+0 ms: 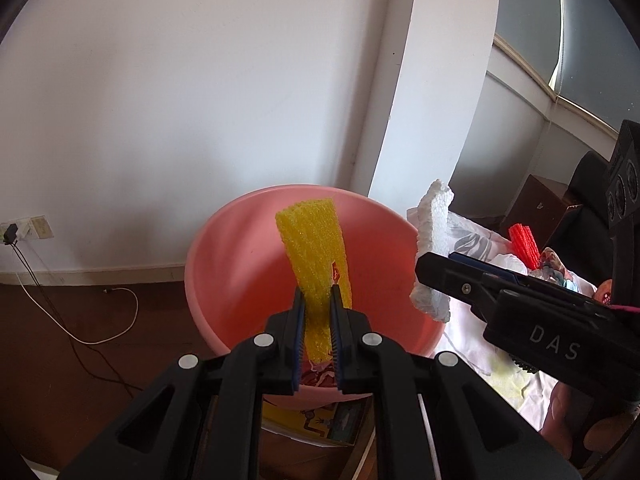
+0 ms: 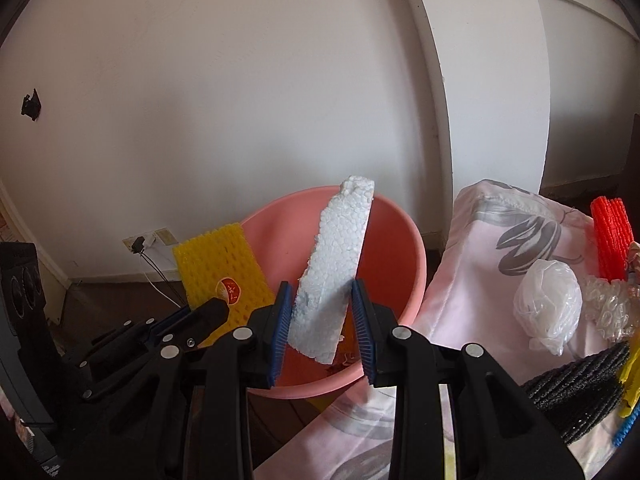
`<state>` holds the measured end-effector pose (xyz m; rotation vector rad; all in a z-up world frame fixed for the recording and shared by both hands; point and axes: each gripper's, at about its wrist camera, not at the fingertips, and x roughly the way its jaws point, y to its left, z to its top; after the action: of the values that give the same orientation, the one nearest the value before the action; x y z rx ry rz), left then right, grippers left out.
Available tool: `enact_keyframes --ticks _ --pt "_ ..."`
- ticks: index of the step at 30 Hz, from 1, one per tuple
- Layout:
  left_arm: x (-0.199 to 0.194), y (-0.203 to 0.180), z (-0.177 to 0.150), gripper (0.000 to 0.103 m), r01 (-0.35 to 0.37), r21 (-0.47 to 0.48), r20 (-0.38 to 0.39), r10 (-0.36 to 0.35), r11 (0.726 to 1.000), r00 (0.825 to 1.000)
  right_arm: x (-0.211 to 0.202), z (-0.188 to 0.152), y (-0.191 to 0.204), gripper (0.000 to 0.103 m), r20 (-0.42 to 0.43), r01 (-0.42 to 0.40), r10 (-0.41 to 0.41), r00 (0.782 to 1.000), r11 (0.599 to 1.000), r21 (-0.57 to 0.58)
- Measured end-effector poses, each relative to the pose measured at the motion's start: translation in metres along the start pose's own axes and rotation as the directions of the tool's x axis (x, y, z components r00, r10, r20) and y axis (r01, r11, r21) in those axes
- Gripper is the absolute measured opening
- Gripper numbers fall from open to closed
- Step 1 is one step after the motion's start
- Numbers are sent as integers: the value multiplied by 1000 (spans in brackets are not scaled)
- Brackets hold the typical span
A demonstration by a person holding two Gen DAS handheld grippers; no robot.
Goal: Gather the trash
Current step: 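Carry both items over the pink basin and open both tools to drop them, then move both tools back over the table toward the black foam net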
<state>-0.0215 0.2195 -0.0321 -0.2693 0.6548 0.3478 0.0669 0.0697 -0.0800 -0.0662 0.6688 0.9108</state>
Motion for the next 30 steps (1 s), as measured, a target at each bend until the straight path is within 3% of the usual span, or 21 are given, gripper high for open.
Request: enact_keyframes --ticks 10,17,19,22,30 --pt "7 3 -8 12 -16 -4 -10 16 1000 1000 15 3 10 31 -22 2 -3 1000 1000 -20" --pt "3 9 -8 34 -33 -22 0 33 999 999 22 2 12 33 -55 -7 6 998 1000 -18" --pt "2 10 -9 34 -34 -22 2 34 999 999 22 2 12 34 -55 -9 8 998 1000 -14" --pt "-1 12 -8 35 -33 -24 7 33 999 999 19 1 11 47 -44 -19 18 999 1000 -7" --pt "-16 9 -9 36 -17 -22 32 17 1000 999 -5 -4 10 47 -5 -5 5 1000 1000 -21"
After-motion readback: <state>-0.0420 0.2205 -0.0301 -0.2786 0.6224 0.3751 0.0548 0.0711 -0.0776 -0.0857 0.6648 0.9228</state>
